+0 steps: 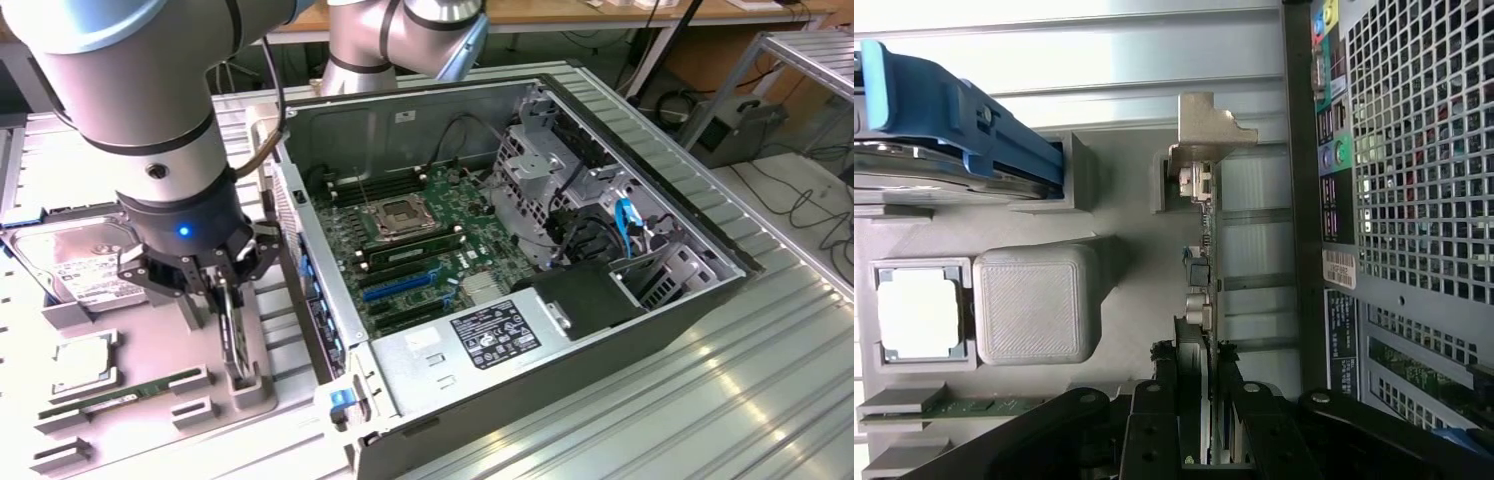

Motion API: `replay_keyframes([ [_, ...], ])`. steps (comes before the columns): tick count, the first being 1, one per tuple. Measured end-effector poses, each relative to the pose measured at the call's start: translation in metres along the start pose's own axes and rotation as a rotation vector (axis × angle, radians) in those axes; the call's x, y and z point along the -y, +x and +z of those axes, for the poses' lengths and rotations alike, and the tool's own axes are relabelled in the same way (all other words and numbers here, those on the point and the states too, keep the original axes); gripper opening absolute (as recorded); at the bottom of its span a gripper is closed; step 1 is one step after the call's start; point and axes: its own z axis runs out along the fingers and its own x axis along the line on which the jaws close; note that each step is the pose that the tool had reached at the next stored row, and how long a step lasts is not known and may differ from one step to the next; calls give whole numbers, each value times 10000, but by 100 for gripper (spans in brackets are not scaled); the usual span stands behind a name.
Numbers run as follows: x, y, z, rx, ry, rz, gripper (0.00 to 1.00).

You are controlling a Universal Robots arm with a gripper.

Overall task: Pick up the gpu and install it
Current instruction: 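Pick up the gpu and move the gpu toward the slot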

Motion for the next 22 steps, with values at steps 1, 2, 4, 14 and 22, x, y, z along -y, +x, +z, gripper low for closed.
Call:
replay_keyframes([
  [1,0,0,-3,1,0,0,26],
  [2,0,0,-7,1,-1,0,26],
  [4,0,0,-15,0,0,0,26],
  [14,-1,-2,-56,1,0,0,26],
  [22,-1,-3,-81,1,0,0,26],
])
